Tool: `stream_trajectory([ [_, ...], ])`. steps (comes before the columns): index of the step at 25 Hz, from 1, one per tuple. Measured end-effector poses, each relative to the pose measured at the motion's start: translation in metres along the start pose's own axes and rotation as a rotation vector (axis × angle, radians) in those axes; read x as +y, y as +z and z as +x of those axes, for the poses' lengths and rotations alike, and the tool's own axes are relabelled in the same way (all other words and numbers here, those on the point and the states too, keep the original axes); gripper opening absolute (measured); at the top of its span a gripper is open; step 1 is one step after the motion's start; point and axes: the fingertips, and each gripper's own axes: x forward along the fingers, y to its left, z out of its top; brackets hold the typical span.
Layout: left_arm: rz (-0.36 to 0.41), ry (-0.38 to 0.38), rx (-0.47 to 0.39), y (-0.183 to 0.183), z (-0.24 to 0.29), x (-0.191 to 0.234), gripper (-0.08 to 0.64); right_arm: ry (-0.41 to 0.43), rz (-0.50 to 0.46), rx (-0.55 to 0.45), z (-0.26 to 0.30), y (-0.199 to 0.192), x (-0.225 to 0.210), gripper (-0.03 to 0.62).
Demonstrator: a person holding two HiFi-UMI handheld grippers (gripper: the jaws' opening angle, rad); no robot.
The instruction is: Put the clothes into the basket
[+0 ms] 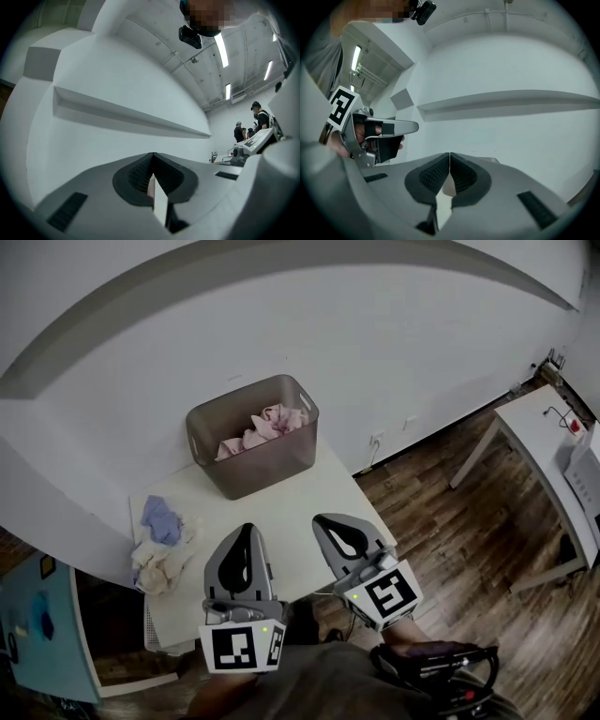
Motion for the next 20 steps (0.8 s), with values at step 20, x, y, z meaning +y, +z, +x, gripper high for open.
stream_trajectory([
  [20,0.041,0.043,-0.008,0.019,-0.028,-0.038,0.009,0.06,0.014,-0.067,-0.032,0.022,0.008,0.011],
])
